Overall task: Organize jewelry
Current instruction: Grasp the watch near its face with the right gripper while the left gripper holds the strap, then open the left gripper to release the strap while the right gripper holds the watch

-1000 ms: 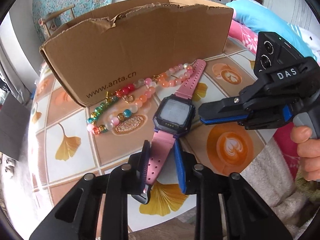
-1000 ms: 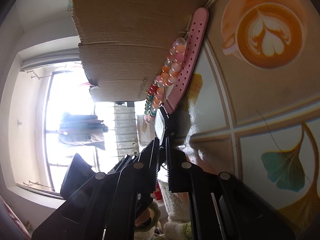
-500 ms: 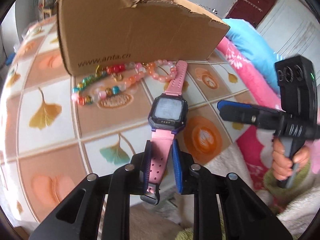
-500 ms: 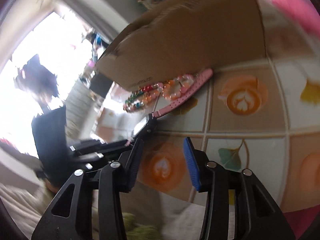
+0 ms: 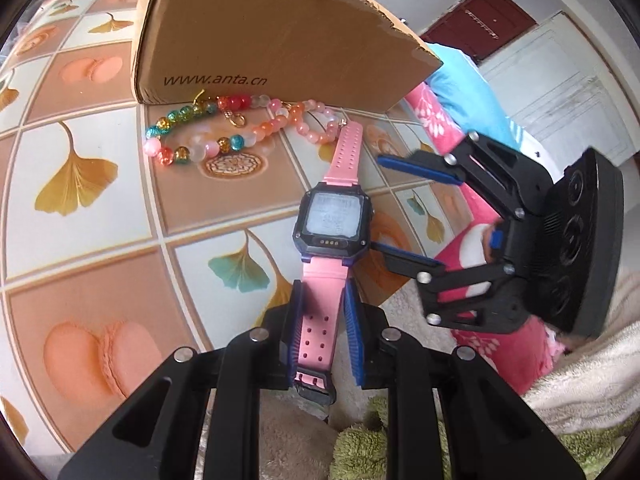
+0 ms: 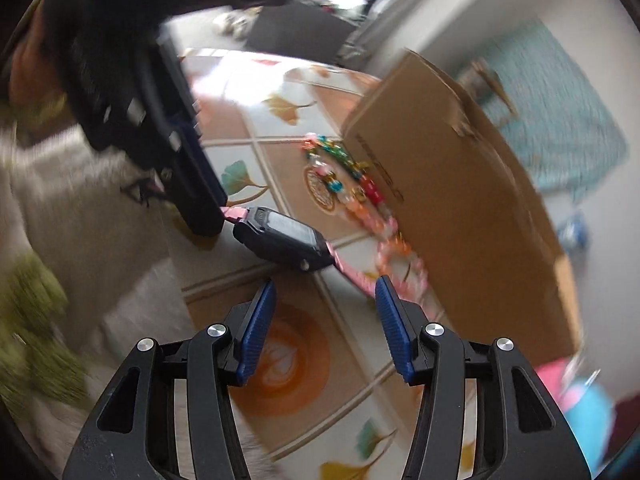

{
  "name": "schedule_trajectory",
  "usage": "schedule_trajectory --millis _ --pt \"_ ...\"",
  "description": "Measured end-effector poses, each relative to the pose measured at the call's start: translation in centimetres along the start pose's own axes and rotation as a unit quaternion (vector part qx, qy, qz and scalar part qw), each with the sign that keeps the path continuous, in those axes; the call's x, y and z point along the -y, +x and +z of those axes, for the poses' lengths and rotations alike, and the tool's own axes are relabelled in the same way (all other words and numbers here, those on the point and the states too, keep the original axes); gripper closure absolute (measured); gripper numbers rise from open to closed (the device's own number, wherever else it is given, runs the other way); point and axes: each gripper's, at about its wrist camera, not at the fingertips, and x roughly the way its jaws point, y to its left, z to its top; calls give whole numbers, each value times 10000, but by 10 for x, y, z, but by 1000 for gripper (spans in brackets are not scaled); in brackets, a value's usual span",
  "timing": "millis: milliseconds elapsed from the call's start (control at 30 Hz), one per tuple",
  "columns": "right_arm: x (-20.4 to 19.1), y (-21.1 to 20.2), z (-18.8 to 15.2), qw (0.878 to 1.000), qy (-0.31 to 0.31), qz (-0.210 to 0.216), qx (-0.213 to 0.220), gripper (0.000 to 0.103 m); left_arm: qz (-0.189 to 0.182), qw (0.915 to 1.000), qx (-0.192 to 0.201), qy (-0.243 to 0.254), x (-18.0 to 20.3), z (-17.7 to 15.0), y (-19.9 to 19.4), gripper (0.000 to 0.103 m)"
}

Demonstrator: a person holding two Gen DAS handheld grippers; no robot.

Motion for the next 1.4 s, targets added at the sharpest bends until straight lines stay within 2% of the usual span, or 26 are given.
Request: schedule_trajectory --millis 167,233,267,433,567,767,867,967,1067,1133,1167,1233,1333,1400 --pt "-4 11 7 9973 -734 -81 14 53 -146 9997 -97 181 -4 1 0 84" --pt "-2 13 12 9972 -731 136 -101 67 -200 9995 -122 231 -5 1 0 83" --pt "1 16 14 9972 -659 275 -241 81 -205 9994 -123 252 -5 2 0 83" --pt "13 13 23 9951 -55 791 -595 88 -109 9993 -20 345 -5 8 -1 81" --pt "26 14 26 9852 560 1332 -921 89 27 9991 10 414 -7 1 -6 80" --pt "41 15 28 9711 1085 1777 -1170 90 776 9938 65 798 0 -2 -13 80" --pt "42 16 31 9700 1127 1805 -1176 90 1308 9863 102 1001 1 0 -17 80" --pt "43 17 34 9710 1080 1786 -1166 90 1921 9729 267 1259 2 1 -24 80" --pt "40 16 35 9717 1053 1763 -1168 91 2200 9604 347 1673 13 -3 -31 79" --pt "40 16 36 9721 1054 1735 -1174 91 2350 9528 326 1893 19 -8 -32 66" --pt "36 9 33 9722 1064 1724 -1175 91 2417 9492 337 1988 22 -10 -33 64" --pt "33 8 33 9725 1092 1692 -1173 91 2464 9435 353 2185 26 -13 -34 63" --pt "28 6 30 9734 1089 1644 -1169 91 2730 9264 439 2556 32 -11 -31 62" --pt "26 10 28 9731 1118 1654 -1151 91 2845 9184 484 2705 33 -6 -30 62"
